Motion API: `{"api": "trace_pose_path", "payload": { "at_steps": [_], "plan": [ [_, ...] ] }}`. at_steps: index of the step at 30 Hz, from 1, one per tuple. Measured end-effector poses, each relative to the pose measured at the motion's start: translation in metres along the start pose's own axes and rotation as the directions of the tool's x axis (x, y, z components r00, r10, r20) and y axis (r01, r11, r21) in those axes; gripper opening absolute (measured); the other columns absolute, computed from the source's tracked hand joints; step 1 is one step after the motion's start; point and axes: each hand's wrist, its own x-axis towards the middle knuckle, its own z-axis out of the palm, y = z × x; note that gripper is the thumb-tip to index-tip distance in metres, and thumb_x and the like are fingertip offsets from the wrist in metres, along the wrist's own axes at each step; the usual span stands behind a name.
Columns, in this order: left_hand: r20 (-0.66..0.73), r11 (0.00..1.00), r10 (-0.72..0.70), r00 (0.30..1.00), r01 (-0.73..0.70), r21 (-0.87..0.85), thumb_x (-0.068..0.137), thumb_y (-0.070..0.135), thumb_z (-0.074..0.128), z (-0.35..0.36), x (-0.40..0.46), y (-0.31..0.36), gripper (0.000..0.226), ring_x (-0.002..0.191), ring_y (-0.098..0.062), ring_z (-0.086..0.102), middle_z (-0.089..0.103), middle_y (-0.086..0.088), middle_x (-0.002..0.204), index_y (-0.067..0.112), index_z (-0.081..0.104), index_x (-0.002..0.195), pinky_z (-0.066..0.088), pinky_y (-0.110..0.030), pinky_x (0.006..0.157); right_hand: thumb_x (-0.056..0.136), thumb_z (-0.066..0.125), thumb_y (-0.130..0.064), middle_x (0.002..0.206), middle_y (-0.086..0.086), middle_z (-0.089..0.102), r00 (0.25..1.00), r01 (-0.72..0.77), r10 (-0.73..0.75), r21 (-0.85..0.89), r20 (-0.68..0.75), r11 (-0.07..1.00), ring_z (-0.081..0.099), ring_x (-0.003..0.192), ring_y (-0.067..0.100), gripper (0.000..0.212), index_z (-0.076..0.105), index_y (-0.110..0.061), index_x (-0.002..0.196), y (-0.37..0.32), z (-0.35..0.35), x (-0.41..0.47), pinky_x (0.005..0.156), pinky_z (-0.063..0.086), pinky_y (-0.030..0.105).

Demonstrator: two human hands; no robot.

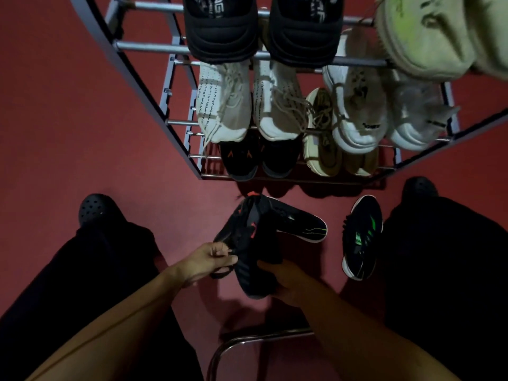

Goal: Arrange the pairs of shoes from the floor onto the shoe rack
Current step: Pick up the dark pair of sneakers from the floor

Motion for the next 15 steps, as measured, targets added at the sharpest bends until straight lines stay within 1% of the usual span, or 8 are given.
{"api": "trace_pose_path", "payload": {
  "at_steps": [2,4,6,8,9,11,14,15],
  "plan": [
    [-0.181,1.000,0.017,0.983,-0.014,0.017,0.088,-0.001,0.070,-0.009,0.009,-0.005,0.017,0.076,-0.020,0.056,0.059,0.003,0.071,0.009,0.058,0.081,0.047,-0.024,0.065,0.075,0.082,-0.023,0.127,0.016,0.064,0.999,0.005,-0.001,0.087,-0.044,0.996,0.061,0.115,0.035,0.060,0.060,-0.007,0.128,-0.003,-0.006,-0.001,0.092,0.052,0.052],
    [-0.287,1.000,0.008,0.958,-0.005,0.011,0.087,-0.006,0.068,-0.021,0.018,-0.014,0.019,0.092,-0.023,0.055,0.060,-0.001,0.086,0.010,0.058,0.089,0.047,-0.023,0.069,0.090,0.066,-0.011,0.129,0.017,0.062,0.996,0.000,0.016,0.172,-0.091,0.985,0.062,0.110,0.034,0.044,0.055,-0.005,0.133,-0.004,-0.015,0.005,0.080,0.055,0.045],
    [-0.371,0.995,-0.038,0.928,0.069,0.071,0.089,-0.007,0.066,-0.026,0.026,-0.022,0.023,0.083,-0.023,0.053,0.056,-0.003,0.093,0.008,0.051,0.099,0.046,-0.019,0.060,0.093,0.061,-0.010,0.119,0.013,0.068,0.995,0.021,0.007,0.280,-0.100,0.960,0.068,0.099,0.030,0.044,0.053,-0.007,0.136,-0.004,-0.022,0.016,0.072,0.058,0.042],
    [-0.420,0.995,-0.081,0.904,0.101,0.026,0.091,-0.015,0.058,-0.024,0.034,-0.028,0.025,0.074,-0.020,0.052,0.054,-0.002,0.091,0.001,0.044,0.105,0.047,-0.013,0.051,0.095,0.057,-0.010,0.110,0.010,0.071,0.994,0.029,0.013,0.372,-0.111,0.928,0.071,0.091,0.026,0.040,0.054,-0.008,0.135,-0.005,-0.025,0.023,0.065,0.060,0.039],
    [-0.420,0.993,-0.093,0.903,0.112,0.021,0.091,-0.018,0.055,-0.023,0.039,-0.035,0.023,0.075,-0.021,0.055,0.057,-0.001,0.088,-0.002,0.043,0.102,0.049,-0.016,0.053,0.096,0.056,-0.012,0.116,0.012,0.069,0.993,0.012,0.036,0.399,-0.113,0.917,0.069,0.093,0.027,0.038,0.054,-0.009,0.134,-0.005,-0.026,0.028,0.066,0.059,0.040],
    [-0.407,0.988,-0.094,0.909,0.134,0.071,0.091,-0.016,0.057,-0.024,0.049,-0.047,0.018,0.079,-0.021,0.063,0.066,0.006,0.074,0.001,0.052,0.085,0.050,-0.030,0.064,0.096,0.058,-0.016,0.127,0.014,0.061,0.991,-0.051,0.095,0.402,-0.089,0.914,0.063,0.100,0.031,0.033,0.056,-0.012,0.128,-0.006,-0.028,0.034,0.070,0.057,0.046],
    [-0.373,0.960,-0.093,0.923,0.182,0.213,0.090,0.000,0.067,-0.032,0.063,-0.067,0.027,0.075,-0.023,0.056,0.057,0.001,0.065,0.011,0.055,0.068,0.041,-0.032,0.064,0.096,0.057,-0.018,0.110,0.014,0.063,0.989,-0.105,0.138,0.384,-0.058,0.917,0.057,0.106,0.036,0.014,0.059,-0.014,0.110,-0.006,-0.032,0.035,0.081,0.053,0.056],
    [-0.386,0.942,-0.108,0.916,0.218,0.255,0.087,0.011,0.072,-0.035,0.067,-0.076,0.026,0.074,-0.023,0.056,0.056,-0.003,0.066,0.009,0.056,0.067,0.040,-0.032,0.063,0.097,0.056,-0.017,0.105,0.013,0.063,0.987,-0.115,0.149,0.399,-0.056,0.910,0.058,0.104,0.035,0.010,0.059,-0.013,0.106,-0.004,-0.033,0.033,0.084,0.051,0.055]
  ]
}}
